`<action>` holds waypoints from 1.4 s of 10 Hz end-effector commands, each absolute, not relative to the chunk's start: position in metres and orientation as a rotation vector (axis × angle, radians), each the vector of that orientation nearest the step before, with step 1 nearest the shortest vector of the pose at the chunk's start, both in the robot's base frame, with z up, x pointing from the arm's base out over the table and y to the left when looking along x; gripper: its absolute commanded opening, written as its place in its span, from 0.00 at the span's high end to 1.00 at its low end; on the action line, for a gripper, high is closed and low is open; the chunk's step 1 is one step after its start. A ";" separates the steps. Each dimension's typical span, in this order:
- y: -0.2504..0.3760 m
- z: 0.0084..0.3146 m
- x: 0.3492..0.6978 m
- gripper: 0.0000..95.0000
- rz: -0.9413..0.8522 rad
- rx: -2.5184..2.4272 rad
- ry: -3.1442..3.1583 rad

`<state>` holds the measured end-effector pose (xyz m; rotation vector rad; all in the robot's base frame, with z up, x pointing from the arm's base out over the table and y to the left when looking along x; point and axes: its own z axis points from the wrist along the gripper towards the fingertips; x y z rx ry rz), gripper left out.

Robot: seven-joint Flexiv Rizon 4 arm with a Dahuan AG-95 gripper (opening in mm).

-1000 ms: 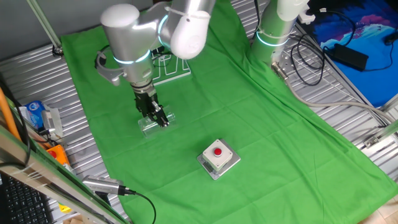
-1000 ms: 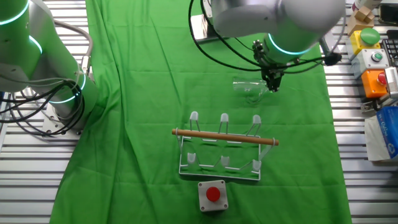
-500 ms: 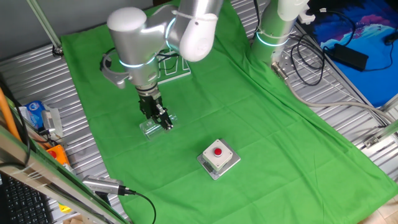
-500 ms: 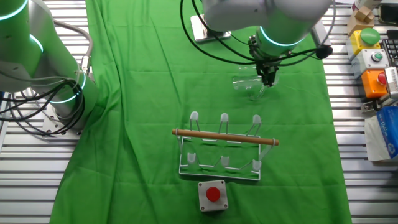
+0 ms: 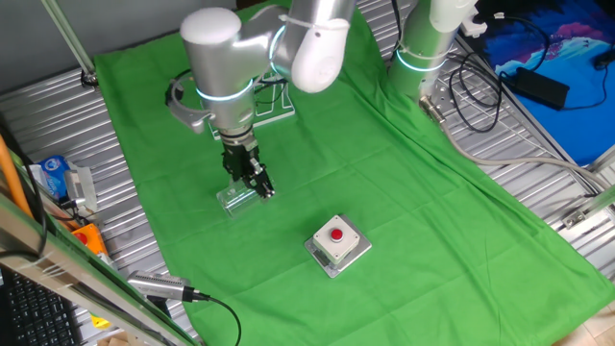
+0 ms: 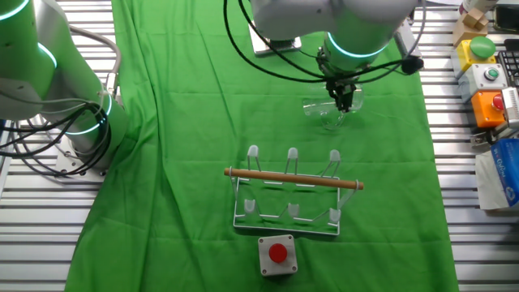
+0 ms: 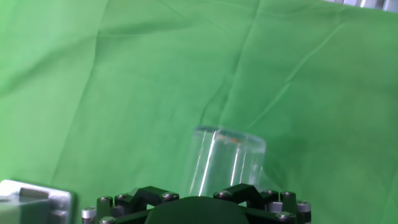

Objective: Put the cup on the cup rack

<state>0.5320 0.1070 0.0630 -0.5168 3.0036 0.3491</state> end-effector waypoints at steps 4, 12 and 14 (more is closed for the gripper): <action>0.091 0.085 0.557 0.00 0.210 -0.695 3.021; 0.078 0.126 0.529 0.00 0.095 -0.829 3.080; 0.078 0.126 0.529 0.00 0.094 -0.807 3.082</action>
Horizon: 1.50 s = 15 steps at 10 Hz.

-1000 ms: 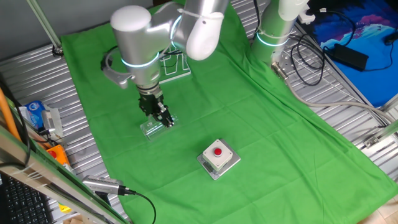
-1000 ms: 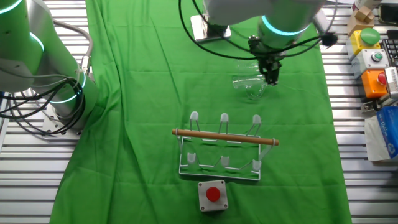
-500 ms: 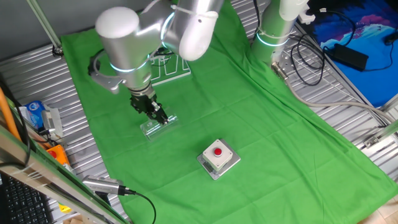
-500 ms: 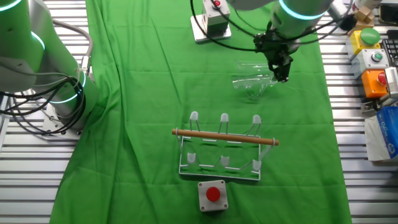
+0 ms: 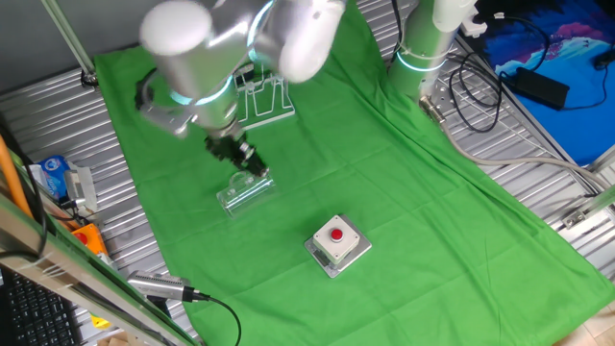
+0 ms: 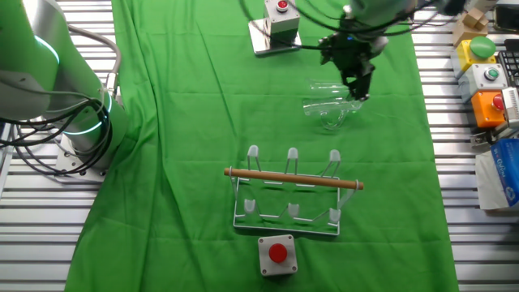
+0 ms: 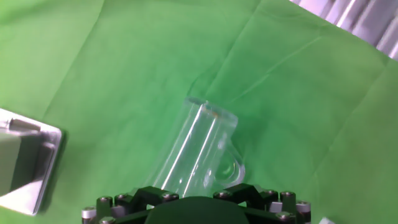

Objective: Put the cup on the cup rack

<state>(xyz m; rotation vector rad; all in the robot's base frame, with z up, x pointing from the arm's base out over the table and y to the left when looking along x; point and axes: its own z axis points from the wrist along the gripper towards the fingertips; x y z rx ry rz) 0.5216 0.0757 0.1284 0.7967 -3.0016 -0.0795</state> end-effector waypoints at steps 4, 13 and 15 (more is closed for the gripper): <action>0.078 0.126 0.529 0.00 -0.083 0.775 -3.005; 0.079 0.097 0.575 0.00 -0.111 0.734 -3.004; 0.079 0.089 0.581 0.00 -0.131 0.695 -3.016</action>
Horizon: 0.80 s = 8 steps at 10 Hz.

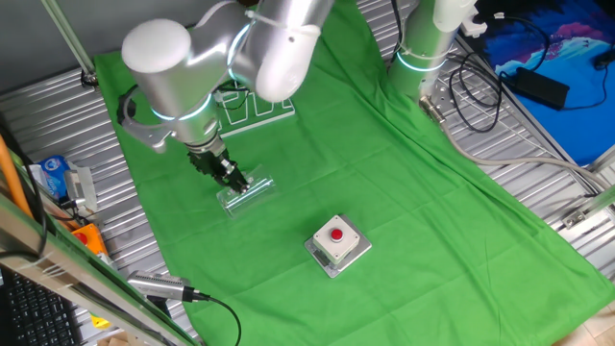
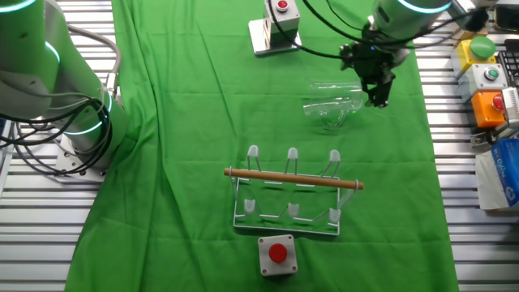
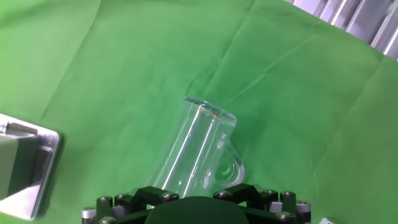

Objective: Put the cup on the cup rack

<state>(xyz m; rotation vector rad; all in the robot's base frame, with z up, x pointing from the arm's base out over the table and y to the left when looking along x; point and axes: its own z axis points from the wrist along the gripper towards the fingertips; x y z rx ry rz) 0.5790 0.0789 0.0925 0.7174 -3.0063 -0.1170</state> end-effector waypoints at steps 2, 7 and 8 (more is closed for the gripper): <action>0.079 0.080 0.583 0.00 -0.174 0.650 -3.030; 0.082 0.074 0.582 0.00 -0.189 0.660 -3.024; 0.082 0.075 0.581 0.00 -0.186 0.663 -3.019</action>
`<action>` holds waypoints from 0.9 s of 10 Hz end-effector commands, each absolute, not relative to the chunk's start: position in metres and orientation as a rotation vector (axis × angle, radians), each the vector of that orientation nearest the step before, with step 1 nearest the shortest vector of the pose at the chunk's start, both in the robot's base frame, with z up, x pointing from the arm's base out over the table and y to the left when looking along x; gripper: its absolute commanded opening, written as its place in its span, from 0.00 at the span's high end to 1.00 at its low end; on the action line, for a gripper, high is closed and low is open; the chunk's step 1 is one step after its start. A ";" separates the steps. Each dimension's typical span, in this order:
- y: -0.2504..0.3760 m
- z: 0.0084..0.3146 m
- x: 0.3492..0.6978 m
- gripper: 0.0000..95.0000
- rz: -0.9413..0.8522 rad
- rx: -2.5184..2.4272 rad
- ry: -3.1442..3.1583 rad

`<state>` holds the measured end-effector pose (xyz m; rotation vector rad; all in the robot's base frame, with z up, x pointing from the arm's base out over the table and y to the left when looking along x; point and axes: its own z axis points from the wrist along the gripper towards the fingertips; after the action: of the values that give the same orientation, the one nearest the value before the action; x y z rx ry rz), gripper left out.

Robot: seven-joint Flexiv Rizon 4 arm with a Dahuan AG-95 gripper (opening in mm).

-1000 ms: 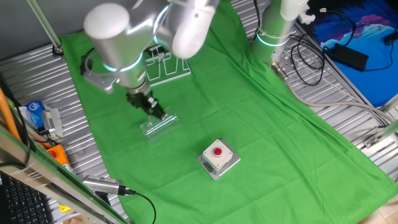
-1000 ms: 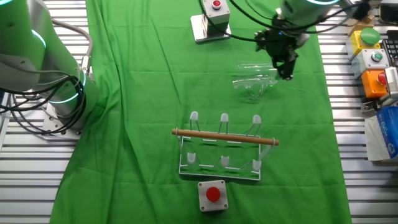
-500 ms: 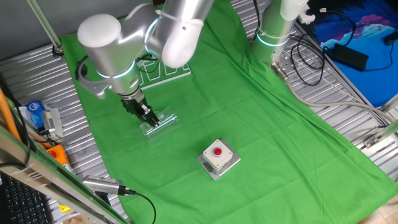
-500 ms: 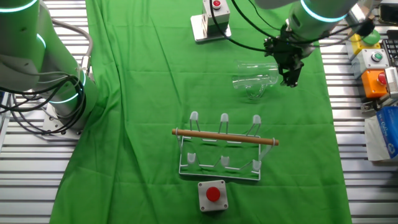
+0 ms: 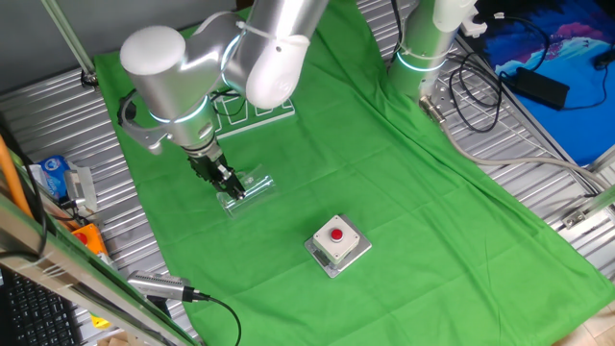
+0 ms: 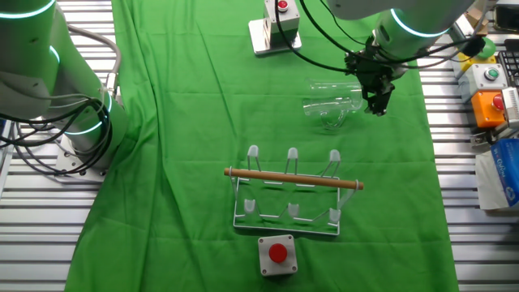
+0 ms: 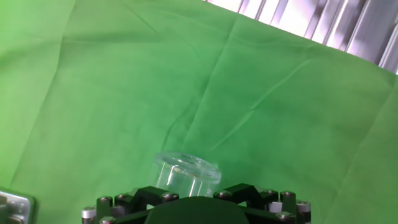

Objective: Put the cup on the cup rack

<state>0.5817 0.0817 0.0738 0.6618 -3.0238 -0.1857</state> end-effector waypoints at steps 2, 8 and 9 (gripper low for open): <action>0.081 0.075 0.580 0.00 -0.176 0.655 -3.017; 0.081 0.075 0.580 0.00 -0.169 0.611 -3.026; 0.081 0.075 0.580 0.00 -0.167 0.605 -3.027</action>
<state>0.5803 0.0811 0.0747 0.6044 -3.0276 -0.1634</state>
